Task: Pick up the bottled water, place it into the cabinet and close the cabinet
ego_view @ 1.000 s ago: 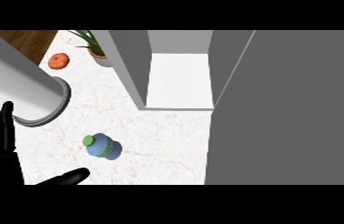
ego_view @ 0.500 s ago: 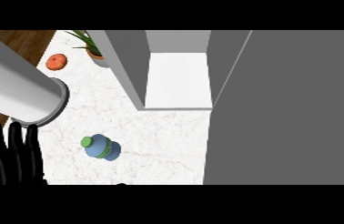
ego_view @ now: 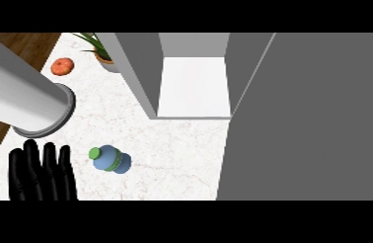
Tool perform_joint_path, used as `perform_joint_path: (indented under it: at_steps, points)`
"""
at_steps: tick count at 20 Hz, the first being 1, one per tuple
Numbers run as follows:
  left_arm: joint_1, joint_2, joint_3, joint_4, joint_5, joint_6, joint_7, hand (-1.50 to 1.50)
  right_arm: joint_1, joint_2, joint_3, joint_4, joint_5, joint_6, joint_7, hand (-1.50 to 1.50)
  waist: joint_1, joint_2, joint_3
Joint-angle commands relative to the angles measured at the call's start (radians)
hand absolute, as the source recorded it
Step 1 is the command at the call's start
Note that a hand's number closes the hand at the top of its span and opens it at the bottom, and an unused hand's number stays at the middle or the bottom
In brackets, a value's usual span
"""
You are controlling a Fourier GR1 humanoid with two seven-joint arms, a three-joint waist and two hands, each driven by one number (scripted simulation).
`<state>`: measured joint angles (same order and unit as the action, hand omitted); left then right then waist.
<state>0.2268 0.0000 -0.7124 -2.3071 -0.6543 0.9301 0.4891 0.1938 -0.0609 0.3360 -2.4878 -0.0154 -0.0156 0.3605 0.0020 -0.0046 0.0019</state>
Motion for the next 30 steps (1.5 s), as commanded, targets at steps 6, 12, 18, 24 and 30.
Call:
perform_joint_path:
  at_steps: [6, 12, 18, 24, 30]
  points:
    - [-0.056, 0.000, -0.087, -0.010, -0.281, 0.099, 0.206, -1.50, -0.046, -0.033, 0.049, -0.159, 0.071, -0.049, 0.141, -1.50, -0.004, -0.001, 0.000]
    - [-0.127, 0.001, -0.003, -0.010, -0.312, 0.058, 0.301, -1.50, -0.046, -0.049, 0.012, -0.178, 0.025, -0.071, 0.159, -1.50, -0.010, 0.002, 0.000]
    - [-0.090, 0.000, -0.008, -0.040, -0.360, 0.003, 0.322, -1.50, -0.040, -0.053, 0.074, -0.156, 0.088, -0.098, 0.153, -1.50, -0.005, 0.001, -0.001]
    - [-0.111, 0.000, 0.075, 0.022, -0.269, 0.056, 0.298, -1.50, -0.065, -0.056, 0.091, -0.161, 0.083, -0.125, 0.177, -1.50, -0.007, 0.002, -0.002]
    - [-0.097, 0.110, 0.219, 0.055, -0.044, 0.106, 0.216, -1.50, -0.061, -0.096, 0.082, -0.178, 0.071, -0.132, 0.180, -1.50, -0.013, 0.003, -0.004]
